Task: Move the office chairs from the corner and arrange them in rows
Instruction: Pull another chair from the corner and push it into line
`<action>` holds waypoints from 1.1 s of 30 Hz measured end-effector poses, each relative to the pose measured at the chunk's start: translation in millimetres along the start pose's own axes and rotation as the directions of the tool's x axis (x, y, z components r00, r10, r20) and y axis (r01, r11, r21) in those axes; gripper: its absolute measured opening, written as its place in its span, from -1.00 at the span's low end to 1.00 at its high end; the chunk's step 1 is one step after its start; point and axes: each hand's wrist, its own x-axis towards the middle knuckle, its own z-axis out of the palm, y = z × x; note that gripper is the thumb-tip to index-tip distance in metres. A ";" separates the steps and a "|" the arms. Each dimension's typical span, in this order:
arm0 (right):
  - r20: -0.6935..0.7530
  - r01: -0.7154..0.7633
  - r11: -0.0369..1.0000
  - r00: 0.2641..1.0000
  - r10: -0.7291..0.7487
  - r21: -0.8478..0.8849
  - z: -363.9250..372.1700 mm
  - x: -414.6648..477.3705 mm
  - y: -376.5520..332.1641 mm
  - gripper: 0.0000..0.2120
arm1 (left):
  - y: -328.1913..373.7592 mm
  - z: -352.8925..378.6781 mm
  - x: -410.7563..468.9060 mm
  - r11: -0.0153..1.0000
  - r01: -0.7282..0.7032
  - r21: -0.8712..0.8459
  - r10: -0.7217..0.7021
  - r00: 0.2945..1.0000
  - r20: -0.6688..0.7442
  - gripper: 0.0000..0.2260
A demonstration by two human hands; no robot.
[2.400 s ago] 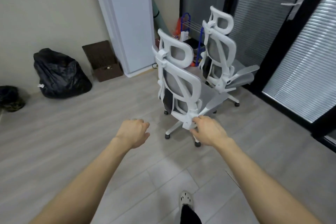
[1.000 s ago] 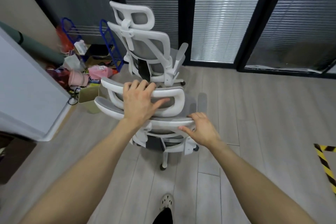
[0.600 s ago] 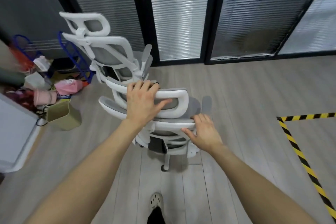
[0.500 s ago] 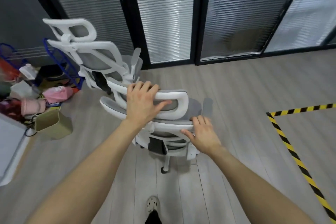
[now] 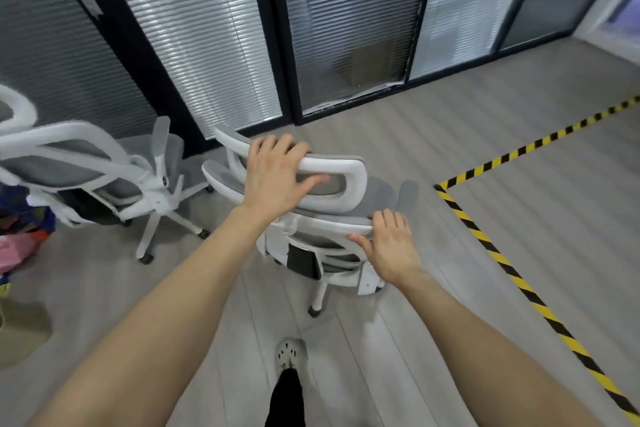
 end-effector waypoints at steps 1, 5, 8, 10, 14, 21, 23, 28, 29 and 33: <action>0.001 -0.033 0.999 0.999 0.033 -0.007 -0.8 4.0 10.0 -0.40 | 5.5 8.2 13.4 1.000 -0.021 -0.013 0.021 1.000 0.004 -0.45; -0.027 -0.143 0.989 0.989 0.144 0.024 -10.0 24.0 45.2 -0.41 | 25.1 41.9 69.2 0.985 -0.140 -0.105 0.140 0.990 -0.004 -0.45; -0.025 -0.262 0.965 0.964 0.263 0.030 -20.8 39.7 63.9 -0.33 | 38.2 66.8 113.5 0.957 -0.230 -0.176 0.234 0.972 0.000 -0.43; -0.026 -0.329 0.944 0.944 0.330 0.030 -27.6 50.8 75.0 -0.24 | 47.5 83.1 144.4 0.933 -0.291 -0.210 0.299 0.954 0.004 -0.38; -0.050 -0.452 0.892 0.891 0.452 0.009 -36.3 74.2 95.1 -0.10 | 71.3 112.7 203.6 0.887 -0.403 -0.225 0.420 0.907 0.030 -0.38; -0.080 -0.589 0.808 0.806 0.586 -0.012 -51.2 111.0 159.4 -0.17 | 130.4 160.6 296.4 0.804 -0.530 -0.269 0.554 0.833 0.015 -0.41; -0.121 -0.617 0.787 0.783 0.611 -0.020 -50.0 117.9 186.3 -0.25 | 152.2 175.9 322.1 0.765 -0.572 -0.297 0.597 0.802 -0.008 -0.43; -0.275 -0.682 0.731 0.702 0.657 0.008 -45.9 138.8 255.9 -0.42 | 213.7 217.5 391.3 0.680 -0.640 -0.358 0.672 0.739 -0.044 -0.46; -0.290 -0.700 0.714 0.682 0.671 0.009 -47.0 144.4 269.1 -0.44 | 226.3 225.4 405.7 0.660 -0.653 -0.370 0.689 0.723 -0.047 -0.46; -0.300 -0.763 0.645 0.606 0.737 0.042 -58.3 168.0 315.9 -0.45 | 277.5 255.7 463.3 0.584 -0.703 -0.406 0.764 0.645 -0.020 -0.43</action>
